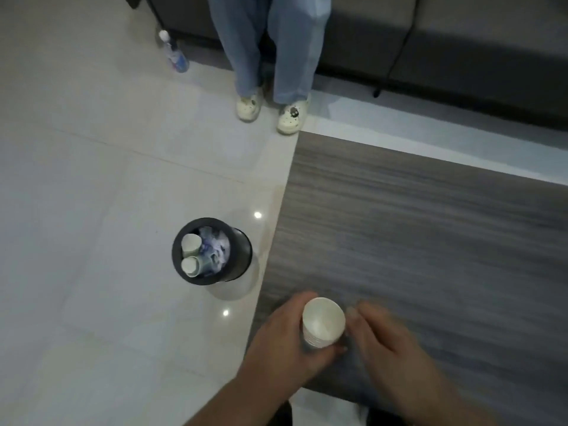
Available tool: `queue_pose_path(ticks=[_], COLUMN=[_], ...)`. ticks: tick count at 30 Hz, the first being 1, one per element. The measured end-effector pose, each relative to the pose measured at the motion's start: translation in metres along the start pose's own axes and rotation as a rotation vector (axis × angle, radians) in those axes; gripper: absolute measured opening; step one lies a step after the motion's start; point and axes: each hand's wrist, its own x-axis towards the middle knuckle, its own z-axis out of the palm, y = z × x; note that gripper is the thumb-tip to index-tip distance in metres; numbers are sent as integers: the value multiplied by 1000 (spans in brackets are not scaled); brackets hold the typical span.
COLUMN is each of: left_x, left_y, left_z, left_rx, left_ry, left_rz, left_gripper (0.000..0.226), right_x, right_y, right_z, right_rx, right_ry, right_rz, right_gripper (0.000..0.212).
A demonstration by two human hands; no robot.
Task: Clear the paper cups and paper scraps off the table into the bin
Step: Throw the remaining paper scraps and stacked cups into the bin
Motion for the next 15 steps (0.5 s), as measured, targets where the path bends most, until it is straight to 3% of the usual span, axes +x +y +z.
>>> queue_pose_path(ticks=[6, 10, 15], left_x=[-4, 12, 50], left_y=[-25, -22, -24], left_z=[-47, -57, -71], left_rx=[-53, -36, -9], left_ry=[121, 179, 172], left_rz=[-92, -144, -144], left_gripper=[54, 67, 73], right_x=[20, 53, 84], right_y=[-31, -48, -58], right_z=[72, 76, 80], right_rx=[-146, -220, -186], right_ry=[-22, -84, -62], right_rz=[-88, 45, 11], right_gripper=[6, 23, 15])
